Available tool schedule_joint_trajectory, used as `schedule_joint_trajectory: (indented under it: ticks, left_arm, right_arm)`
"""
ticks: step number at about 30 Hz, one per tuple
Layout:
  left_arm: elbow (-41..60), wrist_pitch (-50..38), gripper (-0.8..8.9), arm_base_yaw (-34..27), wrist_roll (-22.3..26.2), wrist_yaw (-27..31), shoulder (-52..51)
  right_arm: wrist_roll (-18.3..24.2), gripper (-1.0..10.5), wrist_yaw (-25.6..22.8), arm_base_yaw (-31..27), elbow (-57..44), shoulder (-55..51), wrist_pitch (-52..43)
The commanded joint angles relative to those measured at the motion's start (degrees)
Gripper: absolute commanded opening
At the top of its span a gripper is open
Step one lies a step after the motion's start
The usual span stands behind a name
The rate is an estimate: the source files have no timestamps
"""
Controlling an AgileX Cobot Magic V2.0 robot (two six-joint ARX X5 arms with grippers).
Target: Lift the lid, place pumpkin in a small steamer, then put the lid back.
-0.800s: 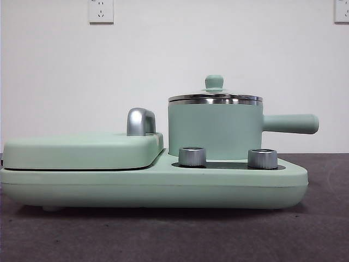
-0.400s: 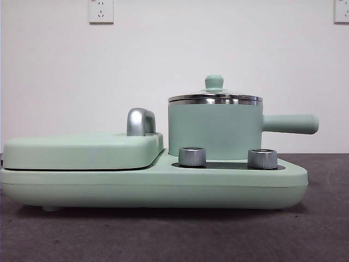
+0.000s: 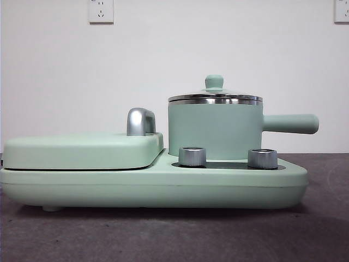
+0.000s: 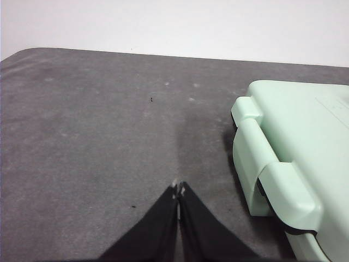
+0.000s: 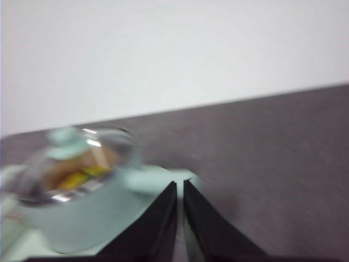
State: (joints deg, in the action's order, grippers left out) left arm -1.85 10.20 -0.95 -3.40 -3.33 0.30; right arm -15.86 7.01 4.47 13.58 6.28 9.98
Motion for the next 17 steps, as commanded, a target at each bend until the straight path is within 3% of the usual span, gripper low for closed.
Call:
schedule_joint_trajectory:
  ticks: [1, 6, 11, 17]
  left_arm:
    - [1.07, 0.48, 0.06, 0.07, 0.81, 0.13, -0.11]
    - [1.07, 0.50, 0.06, 0.07, 0.81, 0.13, -0.11]
    - [1.07, 0.50, 0.06, 0.07, 0.81, 0.13, -0.11]
    - [1.05, 0.48, 0.06, 0.07, 0.81, 0.13, -0.11]
  right_arm:
    - [1.86, 0.2, -5.07, 0.00, -2.58, -1.38, -0.92]
    - [5.64, 0.2, -12.48, 0.00, -7.04, -2.82, -0.98]
    - [10.45, 0.2, -12.87, -0.13, -10.12, -3.56, -0.94]
    - [12.15, 0.2, -12.90, -0.17, -12.94, -6.08, -0.09]
